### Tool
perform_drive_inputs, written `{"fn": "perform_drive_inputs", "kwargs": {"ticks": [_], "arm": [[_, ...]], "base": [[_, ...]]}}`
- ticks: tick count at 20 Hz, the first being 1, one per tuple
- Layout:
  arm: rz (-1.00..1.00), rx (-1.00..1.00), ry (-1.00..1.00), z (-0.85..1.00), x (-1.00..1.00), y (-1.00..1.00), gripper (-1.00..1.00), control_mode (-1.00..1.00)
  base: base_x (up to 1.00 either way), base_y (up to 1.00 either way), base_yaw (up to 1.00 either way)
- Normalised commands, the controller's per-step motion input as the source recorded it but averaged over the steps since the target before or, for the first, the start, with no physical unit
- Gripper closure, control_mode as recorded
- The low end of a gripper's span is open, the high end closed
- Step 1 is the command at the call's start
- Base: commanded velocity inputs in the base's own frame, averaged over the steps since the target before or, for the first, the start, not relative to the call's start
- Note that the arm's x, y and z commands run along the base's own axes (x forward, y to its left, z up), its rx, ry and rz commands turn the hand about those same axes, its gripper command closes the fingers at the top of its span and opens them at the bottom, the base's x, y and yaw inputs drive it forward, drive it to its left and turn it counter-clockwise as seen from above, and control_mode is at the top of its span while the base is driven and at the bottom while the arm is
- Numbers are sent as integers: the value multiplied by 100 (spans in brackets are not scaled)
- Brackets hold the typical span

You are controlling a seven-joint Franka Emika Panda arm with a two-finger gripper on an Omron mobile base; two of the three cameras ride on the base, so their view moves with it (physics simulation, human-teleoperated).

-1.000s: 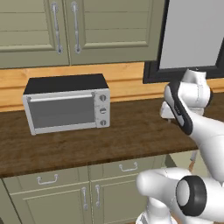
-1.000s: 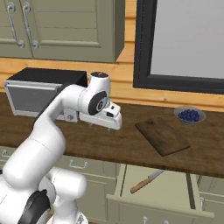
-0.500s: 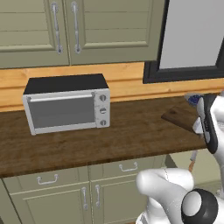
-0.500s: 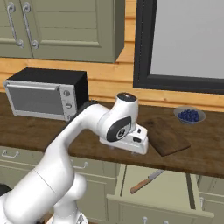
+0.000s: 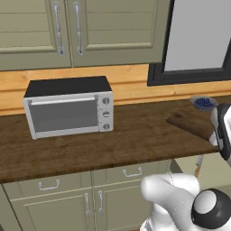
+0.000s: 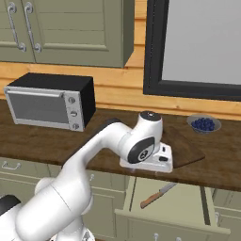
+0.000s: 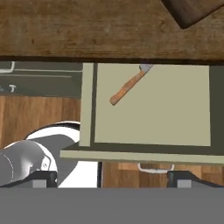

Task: Pick up the knife from the drawer and place it on the cutting board. Then place the meat from the plate to the cutting board.

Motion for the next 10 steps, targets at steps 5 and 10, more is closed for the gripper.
{"fn": "perform_drive_inputs", "kwargs": {"ticks": [5,10], "arm": [[1,6,4,-28,8,-14,-100,-100],[0,9,23,-73,0,-15,-100,-100]], "base": [[0,0,0],[0,0,0]]}}
